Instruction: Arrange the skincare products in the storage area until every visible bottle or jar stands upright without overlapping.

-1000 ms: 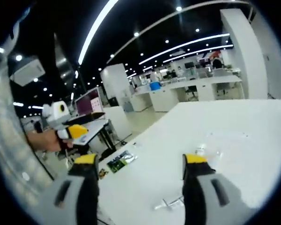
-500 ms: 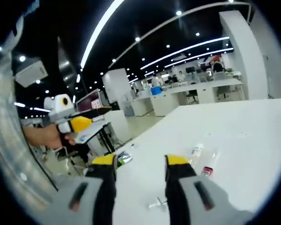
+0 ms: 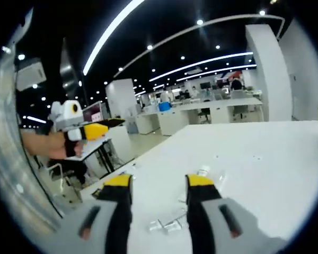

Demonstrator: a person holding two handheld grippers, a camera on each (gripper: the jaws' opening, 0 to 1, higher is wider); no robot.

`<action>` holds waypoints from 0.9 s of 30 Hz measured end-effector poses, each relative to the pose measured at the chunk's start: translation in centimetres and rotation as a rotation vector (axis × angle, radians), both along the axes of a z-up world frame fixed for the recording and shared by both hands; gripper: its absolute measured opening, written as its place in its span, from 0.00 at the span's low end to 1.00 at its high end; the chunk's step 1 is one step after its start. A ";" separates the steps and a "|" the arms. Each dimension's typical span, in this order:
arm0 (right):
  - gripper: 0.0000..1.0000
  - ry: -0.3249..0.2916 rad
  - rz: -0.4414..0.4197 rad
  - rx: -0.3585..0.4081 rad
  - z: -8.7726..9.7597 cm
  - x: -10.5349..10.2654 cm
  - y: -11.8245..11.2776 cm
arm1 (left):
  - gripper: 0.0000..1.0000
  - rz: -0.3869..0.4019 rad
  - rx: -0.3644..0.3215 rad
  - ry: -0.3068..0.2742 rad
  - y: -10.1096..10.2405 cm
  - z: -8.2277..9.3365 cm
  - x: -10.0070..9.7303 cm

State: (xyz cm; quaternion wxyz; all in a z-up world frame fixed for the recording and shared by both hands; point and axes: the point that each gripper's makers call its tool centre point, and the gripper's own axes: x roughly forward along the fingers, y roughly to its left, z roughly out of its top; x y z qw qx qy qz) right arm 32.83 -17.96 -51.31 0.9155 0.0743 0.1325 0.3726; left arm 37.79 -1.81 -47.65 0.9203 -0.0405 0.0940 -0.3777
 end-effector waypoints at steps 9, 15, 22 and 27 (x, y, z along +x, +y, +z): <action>0.39 -0.003 -0.070 0.013 -0.1 0.5 -2.8 | 0.91 0.081 0.078 0.099 -3.2 -1.0 4.4; 0.39 0.006 -0.117 0.018 -0.4 0.8 -4.6 | 0.93 0.091 0.112 0.132 -4.9 -2.7 5.7; 0.40 0.018 -0.159 0.027 -1.2 0.5 -6.2 | 0.93 0.112 0.158 0.213 -5.5 -6.5 7.6; 0.40 0.031 -0.164 0.016 -2.0 0.3 -6.5 | 0.94 0.129 0.230 0.314 -5.5 -10.5 8.4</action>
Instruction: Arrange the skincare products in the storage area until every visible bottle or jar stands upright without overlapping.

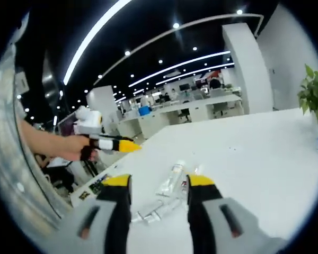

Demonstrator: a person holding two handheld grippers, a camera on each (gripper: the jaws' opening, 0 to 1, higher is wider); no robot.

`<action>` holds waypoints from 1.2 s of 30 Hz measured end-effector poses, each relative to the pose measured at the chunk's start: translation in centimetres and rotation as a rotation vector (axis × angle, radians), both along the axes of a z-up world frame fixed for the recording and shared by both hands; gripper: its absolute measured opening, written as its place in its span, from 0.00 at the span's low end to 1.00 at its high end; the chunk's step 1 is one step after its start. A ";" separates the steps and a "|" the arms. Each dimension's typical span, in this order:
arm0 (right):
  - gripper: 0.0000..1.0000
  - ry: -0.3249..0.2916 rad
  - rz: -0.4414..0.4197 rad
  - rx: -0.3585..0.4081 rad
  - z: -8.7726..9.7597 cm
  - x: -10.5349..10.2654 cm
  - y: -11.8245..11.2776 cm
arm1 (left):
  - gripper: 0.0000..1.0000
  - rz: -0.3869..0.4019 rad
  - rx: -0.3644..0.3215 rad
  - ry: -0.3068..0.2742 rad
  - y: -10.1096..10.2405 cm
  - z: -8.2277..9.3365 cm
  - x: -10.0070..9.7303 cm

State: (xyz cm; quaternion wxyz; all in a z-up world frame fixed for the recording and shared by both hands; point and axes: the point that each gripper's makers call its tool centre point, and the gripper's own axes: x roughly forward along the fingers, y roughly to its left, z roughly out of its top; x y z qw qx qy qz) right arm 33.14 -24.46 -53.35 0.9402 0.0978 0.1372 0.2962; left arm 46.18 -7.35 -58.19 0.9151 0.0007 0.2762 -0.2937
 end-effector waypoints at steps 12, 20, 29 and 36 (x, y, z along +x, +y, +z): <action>0.40 0.042 0.002 -0.015 -1.4 -0.1 -0.3 | 0.86 0.089 -0.055 0.160 -1.9 -6.2 2.6; 0.41 0.072 -0.036 -0.005 -2.0 0.7 -1.4 | 0.75 0.103 0.000 0.188 -3.0 -9.5 3.9; 0.41 0.095 -0.036 -0.027 -2.6 0.9 -1.9 | 0.65 0.106 0.083 0.186 -2.7 -12.0 4.8; 0.41 0.103 -0.040 -0.043 -2.7 1.3 -2.7 | 0.68 0.104 0.079 0.237 -3.9 -13.5 5.0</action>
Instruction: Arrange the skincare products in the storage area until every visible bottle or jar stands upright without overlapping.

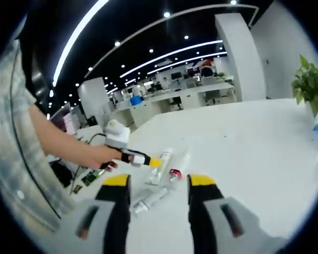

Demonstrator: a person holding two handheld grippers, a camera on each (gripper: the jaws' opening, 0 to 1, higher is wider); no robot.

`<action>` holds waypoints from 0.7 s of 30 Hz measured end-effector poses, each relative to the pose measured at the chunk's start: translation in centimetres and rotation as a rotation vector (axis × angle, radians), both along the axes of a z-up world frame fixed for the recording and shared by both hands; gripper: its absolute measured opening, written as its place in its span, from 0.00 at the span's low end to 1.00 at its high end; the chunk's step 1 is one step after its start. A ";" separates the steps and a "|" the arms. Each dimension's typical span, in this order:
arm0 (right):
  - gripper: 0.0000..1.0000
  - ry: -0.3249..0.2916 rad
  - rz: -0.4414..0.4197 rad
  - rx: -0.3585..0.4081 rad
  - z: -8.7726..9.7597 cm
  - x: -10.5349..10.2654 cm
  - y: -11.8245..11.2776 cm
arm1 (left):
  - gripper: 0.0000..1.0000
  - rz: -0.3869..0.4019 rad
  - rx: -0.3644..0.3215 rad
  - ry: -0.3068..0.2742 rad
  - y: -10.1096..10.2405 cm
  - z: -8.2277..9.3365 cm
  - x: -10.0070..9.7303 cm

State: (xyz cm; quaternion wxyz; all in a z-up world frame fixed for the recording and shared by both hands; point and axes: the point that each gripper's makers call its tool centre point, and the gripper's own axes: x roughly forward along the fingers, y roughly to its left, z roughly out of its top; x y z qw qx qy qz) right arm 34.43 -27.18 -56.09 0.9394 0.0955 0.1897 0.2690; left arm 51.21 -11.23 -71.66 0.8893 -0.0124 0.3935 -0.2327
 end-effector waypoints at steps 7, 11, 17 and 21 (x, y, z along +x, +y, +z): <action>0.42 0.017 -0.010 -0.002 -0.3 0.3 -0.7 | 0.65 -0.007 0.035 0.027 -0.4 -1.5 0.1; 0.42 0.029 -0.008 -0.007 -0.6 0.3 -0.9 | 0.59 -0.003 0.040 0.052 -0.5 -2.3 0.1; 0.42 0.043 -0.004 0.015 -0.5 0.6 -0.9 | 0.58 0.012 0.050 0.079 -0.4 -3.1 0.4; 0.42 0.047 0.020 -0.017 -0.4 0.6 -0.8 | 0.58 0.004 0.094 0.088 -0.2 -3.7 0.6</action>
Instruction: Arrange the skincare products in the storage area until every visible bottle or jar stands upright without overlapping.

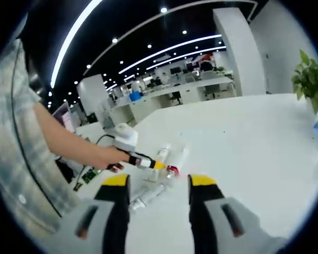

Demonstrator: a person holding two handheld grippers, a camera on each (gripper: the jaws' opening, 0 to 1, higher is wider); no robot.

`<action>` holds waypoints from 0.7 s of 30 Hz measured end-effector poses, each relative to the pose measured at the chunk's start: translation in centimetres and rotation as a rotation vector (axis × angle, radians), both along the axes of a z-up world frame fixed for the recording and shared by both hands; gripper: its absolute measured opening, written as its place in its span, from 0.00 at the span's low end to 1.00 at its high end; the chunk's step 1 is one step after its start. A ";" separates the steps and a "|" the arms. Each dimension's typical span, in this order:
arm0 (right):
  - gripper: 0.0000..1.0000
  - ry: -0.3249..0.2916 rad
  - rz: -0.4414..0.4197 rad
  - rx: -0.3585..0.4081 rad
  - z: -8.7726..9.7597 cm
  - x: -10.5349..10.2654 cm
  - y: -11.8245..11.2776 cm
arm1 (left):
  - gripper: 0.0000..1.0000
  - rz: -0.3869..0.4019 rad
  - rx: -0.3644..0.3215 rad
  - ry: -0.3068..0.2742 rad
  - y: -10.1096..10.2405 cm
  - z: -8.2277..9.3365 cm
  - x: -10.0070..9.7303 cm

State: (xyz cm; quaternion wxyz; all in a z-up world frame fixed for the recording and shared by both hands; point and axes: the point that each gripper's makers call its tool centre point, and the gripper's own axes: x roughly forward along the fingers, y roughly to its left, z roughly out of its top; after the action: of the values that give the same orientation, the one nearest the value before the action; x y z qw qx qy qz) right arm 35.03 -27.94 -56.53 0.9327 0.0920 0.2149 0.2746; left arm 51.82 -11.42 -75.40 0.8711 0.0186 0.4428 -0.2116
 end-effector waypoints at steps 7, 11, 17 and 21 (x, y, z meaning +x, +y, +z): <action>0.42 0.022 -0.026 0.004 -0.4 0.2 -0.9 | 0.59 0.019 0.029 0.016 0.5 -0.7 0.9; 0.42 0.031 -0.032 -0.001 -0.7 0.2 -1.1 | 0.59 -0.010 0.056 -0.001 0.2 -0.9 1.2; 0.42 0.042 -0.032 0.000 -0.9 0.5 -0.9 | 0.47 -0.102 0.120 -0.044 0.5 -1.1 1.6; 0.42 0.045 -0.025 0.003 -0.9 0.8 -0.5 | 0.40 -0.108 0.134 -0.011 0.8 -0.9 1.8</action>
State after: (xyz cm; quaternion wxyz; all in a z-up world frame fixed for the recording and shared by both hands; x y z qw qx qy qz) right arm 35.86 -28.44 -57.41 0.9308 0.1024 0.2343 0.2611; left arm 53.61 -10.66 -76.33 0.8578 0.1018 0.4494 -0.2278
